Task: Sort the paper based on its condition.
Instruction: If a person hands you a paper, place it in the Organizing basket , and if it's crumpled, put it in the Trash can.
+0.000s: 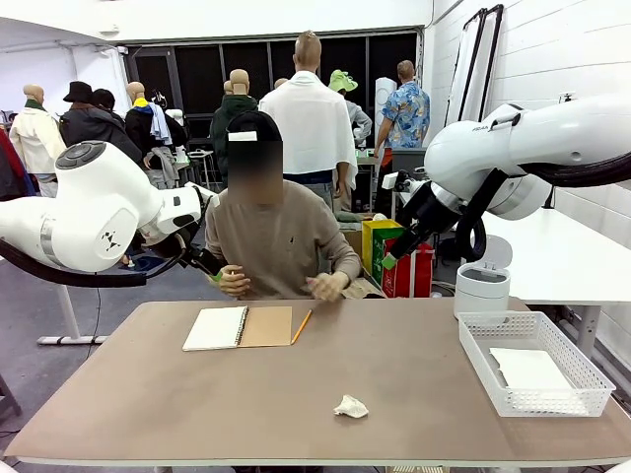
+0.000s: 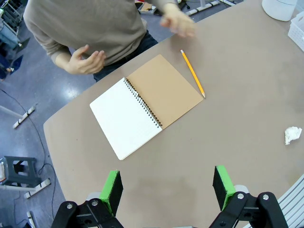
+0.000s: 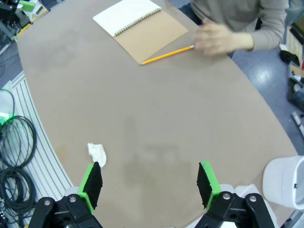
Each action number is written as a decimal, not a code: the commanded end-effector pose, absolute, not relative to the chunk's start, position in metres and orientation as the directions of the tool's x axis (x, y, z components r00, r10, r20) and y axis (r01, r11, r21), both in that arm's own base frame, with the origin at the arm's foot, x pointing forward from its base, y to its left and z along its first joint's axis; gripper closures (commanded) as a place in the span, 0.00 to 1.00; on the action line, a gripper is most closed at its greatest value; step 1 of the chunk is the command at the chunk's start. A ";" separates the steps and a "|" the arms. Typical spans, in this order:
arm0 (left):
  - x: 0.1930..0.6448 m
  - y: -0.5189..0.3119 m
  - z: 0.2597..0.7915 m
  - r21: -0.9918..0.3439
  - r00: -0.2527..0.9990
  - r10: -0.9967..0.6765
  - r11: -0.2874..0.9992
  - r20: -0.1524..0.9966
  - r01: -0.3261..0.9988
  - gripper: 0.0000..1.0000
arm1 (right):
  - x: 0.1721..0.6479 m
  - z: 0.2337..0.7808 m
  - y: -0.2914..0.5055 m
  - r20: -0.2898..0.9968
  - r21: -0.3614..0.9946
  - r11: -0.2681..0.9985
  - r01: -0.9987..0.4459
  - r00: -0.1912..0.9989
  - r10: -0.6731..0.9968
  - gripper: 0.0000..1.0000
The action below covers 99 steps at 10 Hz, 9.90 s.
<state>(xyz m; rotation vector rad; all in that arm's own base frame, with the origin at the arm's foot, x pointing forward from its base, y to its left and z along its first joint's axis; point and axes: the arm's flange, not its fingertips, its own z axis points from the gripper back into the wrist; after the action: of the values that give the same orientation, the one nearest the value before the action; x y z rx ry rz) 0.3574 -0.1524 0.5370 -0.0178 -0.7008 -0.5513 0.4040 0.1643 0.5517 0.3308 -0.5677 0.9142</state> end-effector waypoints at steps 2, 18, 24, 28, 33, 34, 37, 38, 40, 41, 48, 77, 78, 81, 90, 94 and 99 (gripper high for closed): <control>0.357 -0.152 0.537 0.167 0.627 -0.478 0.856 0.615 0.489 0.00 | 0.403 0.551 0.165 0.588 0.037 0.572 -0.820 0.480 0.651 0.00; 0.357 -0.152 0.537 0.167 0.627 -0.478 0.856 0.615 0.489 0.00 | 0.379 0.476 0.261 0.295 -0.087 0.117 -0.989 0.087 0.952 0.00; 0.357 -0.152 0.537 0.167 0.627 -0.478 0.856 0.615 0.489 0.00 | 0.378 0.468 0.265 0.283 -0.078 0.124 -0.989 0.097 0.954 0.00; 0.357 -0.152 0.537 0.167 0.627 -0.478 0.856 0.615 0.489 0.00 | 0.353 0.437 0.278 0.257 -0.103 0.121 -0.987 0.091 0.962 0.00; 0.357 -0.152 0.537 0.167 0.627 -0.478 0.856 0.615 0.489 0.00 | 0.324 0.382 0.293 0.196 -0.091 0.128 -0.988 0.108 0.975 0.00; 0.357 -0.152 0.537 0.167 0.627 -0.478 0.856 0.615 0.489 0.00 | 0.324 0.370 0.294 0.189 -0.088 0.129 -0.988 0.110 0.976 0.00; 0.357 -0.152 0.537 0.167 0.627 -0.478 0.856 0.615 0.489 0.00 | 0.324 0.350 0.300 0.177 -0.044 0.130 -0.991 0.120 0.977 0.00; 0.357 -0.152 0.537 0.167 0.627 -0.478 0.856 0.615 0.489 0.00 | 0.327 0.356 0.298 0.174 -0.058 0.143 -0.988 0.132 0.976 0.00; 0.357 -0.152 0.537 0.167 0.627 -0.478 0.856 0.615 0.489 0.00 | 0.322 0.353 0.293 0.186 -0.029 0.118 -0.993 0.110 0.976 0.00; 0.357 -0.152 0.537 0.167 0.627 -0.478 0.856 0.615 0.489 0.00 | 0.322 0.353 0.293 0.186 -0.029 0.118 -0.993 0.110 0.976 0.00; 0.357 -0.152 0.537 0.167 0.627 -0.478 0.856 0.615 0.489 0.00 | 0.335 0.331 0.305 0.205 -0.022 0.144 -0.989 0.136 0.969 0.00; 0.357 -0.152 0.537 0.167 0.627 -0.478 0.856 0.615 0.489 0.00 | 0.379 0.351 0.278 0.234 0.056 0.236 -0.970 0.243 0.941 0.81; 0.357 -0.152 0.537 0.167 0.627 -0.478 0.856 0.615 0.489 0.00 | 0.393 0.377 0.262 0.215 0.021 0.279 -0.960 0.276 0.937 0.81; 0.357 -0.152 0.537 0.167 0.627 -0.478 0.856 0.615 0.489 0.00 | 0.457 0.429 0.210 0.132 -0.105 0.441 -0.891 0.427 0.894 0.81; 0.357 -0.152 0.537 0.167 0.627 -0.478 0.856 0.615 0.489 0.00 | 0.504 0.441 0.169 0.137 -0.159 0.479 -0.863 0.462 0.876 0.81; 0.357 -0.152 0.537 0.167 0.627 -0.478 0.856 0.615 0.489 0.00 | 0.538 0.466 0.147 0.145 -0.299 0.528 -0.795 0.509 0.848 0.81; 0.357 -0.152 0.537 0.167 0.627 -0.478 0.856 0.615 0.489 0.00 | 0.592 0.487 0.106 0.138 -0.435 0.593 -0.678 0.600 0.788 0.81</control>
<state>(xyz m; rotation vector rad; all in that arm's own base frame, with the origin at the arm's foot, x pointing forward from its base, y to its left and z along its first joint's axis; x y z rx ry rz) 0.3573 -0.1524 0.5370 -0.0179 -0.7010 -0.5514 0.5788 0.1024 0.4917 -0.3273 -0.3316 0.9149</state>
